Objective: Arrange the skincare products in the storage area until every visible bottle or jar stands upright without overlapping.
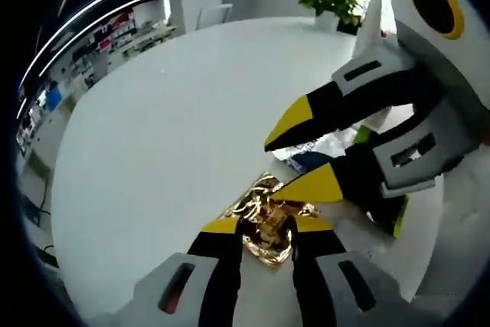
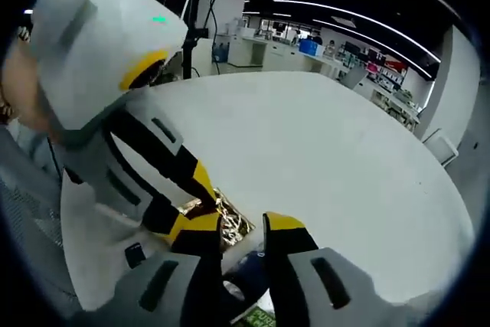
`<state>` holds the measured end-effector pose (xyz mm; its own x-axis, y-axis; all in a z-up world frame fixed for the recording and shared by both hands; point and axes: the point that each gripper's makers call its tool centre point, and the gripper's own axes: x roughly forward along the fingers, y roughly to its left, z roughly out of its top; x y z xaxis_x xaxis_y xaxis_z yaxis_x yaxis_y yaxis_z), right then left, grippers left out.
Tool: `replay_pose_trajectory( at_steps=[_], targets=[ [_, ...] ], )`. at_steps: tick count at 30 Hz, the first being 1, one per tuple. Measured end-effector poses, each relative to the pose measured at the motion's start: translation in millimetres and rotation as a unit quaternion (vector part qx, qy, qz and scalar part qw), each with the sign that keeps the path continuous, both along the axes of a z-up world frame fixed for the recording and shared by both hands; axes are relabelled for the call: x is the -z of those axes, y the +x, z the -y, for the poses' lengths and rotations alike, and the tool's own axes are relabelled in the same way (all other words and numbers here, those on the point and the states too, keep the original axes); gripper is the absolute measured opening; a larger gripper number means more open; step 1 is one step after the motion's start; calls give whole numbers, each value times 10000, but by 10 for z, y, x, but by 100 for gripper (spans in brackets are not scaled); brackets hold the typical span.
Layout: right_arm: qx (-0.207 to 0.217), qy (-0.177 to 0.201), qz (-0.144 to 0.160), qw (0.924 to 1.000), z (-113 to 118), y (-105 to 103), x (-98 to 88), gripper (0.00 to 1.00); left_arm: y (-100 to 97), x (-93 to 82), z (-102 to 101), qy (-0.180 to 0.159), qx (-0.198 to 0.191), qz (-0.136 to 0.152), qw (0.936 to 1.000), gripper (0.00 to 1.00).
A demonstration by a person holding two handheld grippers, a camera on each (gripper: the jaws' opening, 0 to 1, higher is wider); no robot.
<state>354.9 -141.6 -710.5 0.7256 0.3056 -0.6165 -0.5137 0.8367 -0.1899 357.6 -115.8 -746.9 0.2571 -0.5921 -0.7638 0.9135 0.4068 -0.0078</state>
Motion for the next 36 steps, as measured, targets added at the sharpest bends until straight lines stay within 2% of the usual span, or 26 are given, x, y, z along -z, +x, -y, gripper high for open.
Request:
replay_pose_trajectory(
  at_steps=[2, 6, 12, 21, 29, 32, 36],
  targets=[
    [8, -16, 8, 10000, 17, -76, -23, 23, -5, -1, -1, 17, 22, 31, 10000, 22],
    [168, 101, 226, 9996, 78, -238, -194, 30, -3, -58, 13, -37, 180, 230, 9996, 24],
    [276, 229, 354, 9987, 124, -506, -351, 35, -7, -214, 2, -163, 77, 247, 9995, 22],
    [419, 302, 532, 9972, 212, -851, -573, 51, -197, -539, -112, -387, -211, 295, 9986, 31],
    [747, 497, 559, 9944, 435, -1263, -728, 63, -487, -749, -290, -603, -673, 216, 9957, 48],
    [903, 724, 412, 9924, 553, -1437, -755, 72, -573, -812, -370, -716, -908, 138, 9932, 58],
    [1087, 818, 355, 9901, 759, -1632, -807, 87, -718, -941, -521, -936, -1320, 35, 9868, 70]
  ],
)
